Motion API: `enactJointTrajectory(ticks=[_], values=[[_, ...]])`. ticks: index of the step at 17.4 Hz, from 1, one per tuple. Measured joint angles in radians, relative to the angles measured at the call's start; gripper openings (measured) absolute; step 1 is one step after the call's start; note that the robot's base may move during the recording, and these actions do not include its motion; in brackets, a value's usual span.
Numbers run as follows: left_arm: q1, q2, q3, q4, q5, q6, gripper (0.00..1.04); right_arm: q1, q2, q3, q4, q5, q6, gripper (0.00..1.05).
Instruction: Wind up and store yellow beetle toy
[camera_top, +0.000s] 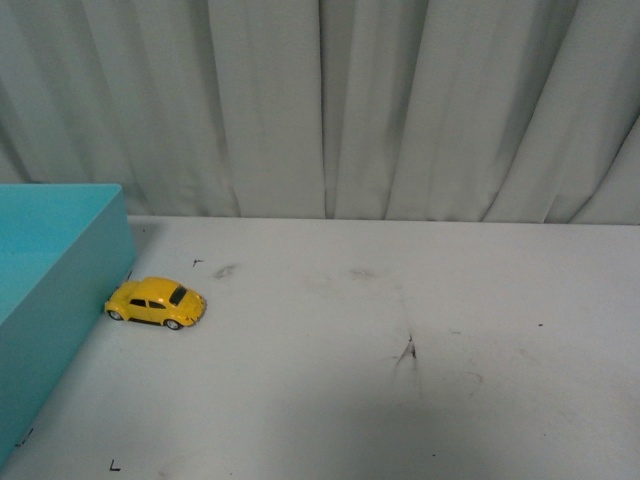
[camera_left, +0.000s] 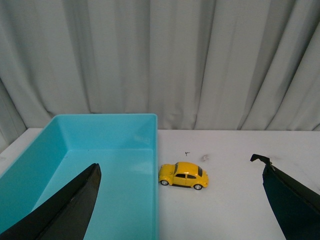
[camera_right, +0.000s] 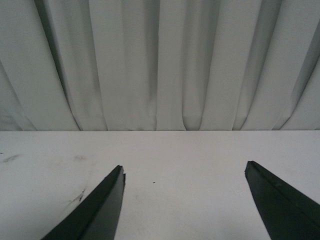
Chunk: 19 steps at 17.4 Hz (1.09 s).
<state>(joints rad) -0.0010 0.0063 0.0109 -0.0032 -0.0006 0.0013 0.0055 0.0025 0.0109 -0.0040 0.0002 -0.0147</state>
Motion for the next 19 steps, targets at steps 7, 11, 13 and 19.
enactJointTrajectory(ticks=[7,11,13,19], values=[[0.058,0.423,0.286,-0.279,-0.357,-0.477,0.98,-0.001,0.001,0.000,0.000,0.000,0.000,0.98],[0.166,0.954,0.491,0.129,-0.172,-0.378,0.98,-0.001,0.001,0.000,0.000,0.000,0.000,0.98],[0.137,1.175,0.636,0.214,-0.136,-0.299,0.98,-0.001,0.001,0.000,0.000,0.000,0.000,0.98],[0.021,1.632,1.019,0.123,0.093,-0.006,0.98,-0.001,0.001,0.000,0.000,0.000,0.000,0.98]])
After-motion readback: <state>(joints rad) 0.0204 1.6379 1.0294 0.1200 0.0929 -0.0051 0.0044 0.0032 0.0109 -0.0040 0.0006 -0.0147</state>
